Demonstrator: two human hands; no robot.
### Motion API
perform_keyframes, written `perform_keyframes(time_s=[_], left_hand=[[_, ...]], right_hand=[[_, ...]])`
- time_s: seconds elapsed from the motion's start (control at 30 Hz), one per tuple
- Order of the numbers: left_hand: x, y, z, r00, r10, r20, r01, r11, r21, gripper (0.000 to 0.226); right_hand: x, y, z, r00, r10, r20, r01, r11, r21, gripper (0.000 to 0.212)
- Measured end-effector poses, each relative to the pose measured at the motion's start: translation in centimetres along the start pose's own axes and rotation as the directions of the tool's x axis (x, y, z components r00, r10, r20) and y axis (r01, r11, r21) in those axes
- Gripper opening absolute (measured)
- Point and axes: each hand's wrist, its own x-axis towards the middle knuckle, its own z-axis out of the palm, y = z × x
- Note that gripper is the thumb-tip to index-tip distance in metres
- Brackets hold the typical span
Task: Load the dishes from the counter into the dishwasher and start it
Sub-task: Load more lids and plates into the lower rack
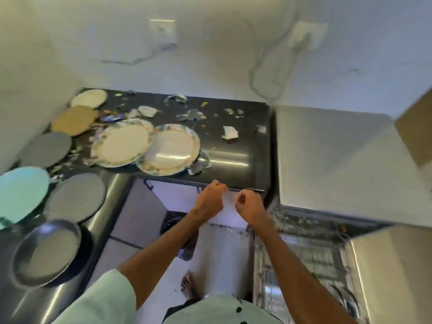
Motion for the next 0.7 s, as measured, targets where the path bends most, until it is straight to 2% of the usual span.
perform_keyframes(time_s=[0.13,0.27,0.43,0.57,0.7], left_hand=[[-2.3,-8.0,-6.8,0.978,-0.139,-0.155,0.140,0.990,-0.002,0.042],[-4.6,-15.2,-11.6,0.950,-0.260,-0.174,0.259,0.965,-0.028,0.048],[-8.4,-21.5,-15.1,0.915,-0.347,-0.205,0.356,0.935,0.006,0.037],[-11.2,-25.6,-16.5,0.868,-0.422,-0.262,0.431,0.902,-0.025,0.035],[-12.9,-29.0,-17.8,0.803,-0.512,-0.306,0.499,0.858,-0.124,0.033]], right_hand=[[4.0,-8.3,5.1,0.982,-0.157,0.103,0.158,0.987,-0.006,0.023],[6.1,-15.5,10.7,0.940,-0.279,0.199,0.275,0.960,0.046,0.034],[5.7,-22.0,16.5,0.845,-0.484,0.226,0.474,0.875,0.100,0.048],[4.9,-26.3,20.0,0.835,-0.487,0.256,0.482,0.872,0.089,0.054],[5.0,-28.8,22.6,0.775,-0.545,0.322,0.545,0.833,0.098,0.052]])
